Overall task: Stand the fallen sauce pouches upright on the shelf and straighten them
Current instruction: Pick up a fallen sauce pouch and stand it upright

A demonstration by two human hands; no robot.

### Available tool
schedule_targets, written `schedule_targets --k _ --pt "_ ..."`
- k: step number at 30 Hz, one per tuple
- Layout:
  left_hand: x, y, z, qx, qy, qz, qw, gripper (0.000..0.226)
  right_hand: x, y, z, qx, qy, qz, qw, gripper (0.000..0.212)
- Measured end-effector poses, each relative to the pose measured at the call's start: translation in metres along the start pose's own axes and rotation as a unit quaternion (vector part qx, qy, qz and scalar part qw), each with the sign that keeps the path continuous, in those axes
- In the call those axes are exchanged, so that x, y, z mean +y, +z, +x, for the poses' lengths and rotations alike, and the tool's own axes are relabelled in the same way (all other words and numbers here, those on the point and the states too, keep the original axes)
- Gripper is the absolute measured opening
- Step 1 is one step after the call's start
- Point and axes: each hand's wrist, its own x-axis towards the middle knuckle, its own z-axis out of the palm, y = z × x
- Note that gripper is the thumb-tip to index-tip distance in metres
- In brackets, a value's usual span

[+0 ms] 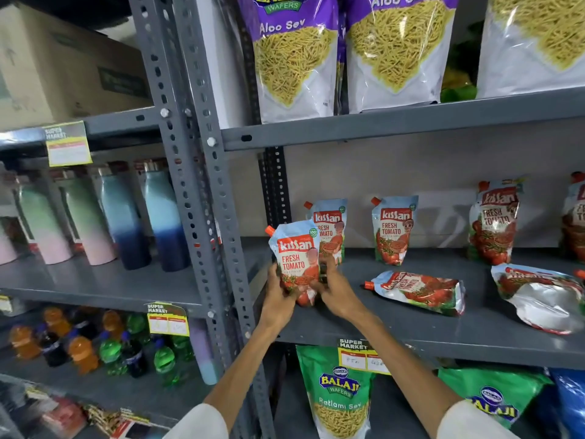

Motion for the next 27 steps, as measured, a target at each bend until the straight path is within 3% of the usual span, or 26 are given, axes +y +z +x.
schedule_targets --k 4,7,10,13,15,19,21,23,27 --pt "0.009 0.008 -0.006 0.026 -0.032 0.004 0.999 0.075 -0.003 -0.006 -0.001 -0.012 0.025 0.002 1.000 0.049" --pt "0.016 0.022 -0.022 0.132 -0.059 0.046 0.988 0.083 0.001 -0.021 -0.007 -0.035 0.041 -0.034 0.998 0.048" --pt "0.028 0.048 -0.037 0.216 -0.097 0.043 0.971 0.064 0.003 -0.058 -0.010 -0.001 0.041 -0.091 0.995 0.031" --pt "0.049 0.085 -0.046 0.112 -0.209 -0.078 0.968 0.047 0.004 -0.114 -0.007 0.044 0.041 -0.141 0.988 0.017" --pt "0.065 0.111 -0.049 0.017 -0.304 -0.188 0.934 0.038 0.009 -0.156 -0.008 0.048 0.061 -0.182 0.980 0.015" --pt "0.095 0.154 -0.053 -0.108 -0.408 -0.299 0.856 0.035 0.023 -0.215 -0.017 -0.064 0.194 -0.286 0.936 0.028" --pt "0.103 0.171 -0.051 -0.123 -0.418 -0.301 0.848 0.048 0.027 -0.228 -0.021 -0.126 0.304 -0.288 0.899 0.033" --pt "0.106 0.186 -0.046 -0.115 -0.416 -0.289 0.854 0.047 0.033 -0.230 -0.026 -0.150 0.360 -0.241 0.889 0.030" --pt "0.104 0.207 -0.050 -0.069 -0.403 -0.268 0.872 0.039 0.048 -0.226 -0.042 -0.120 0.314 -0.152 0.929 0.024"
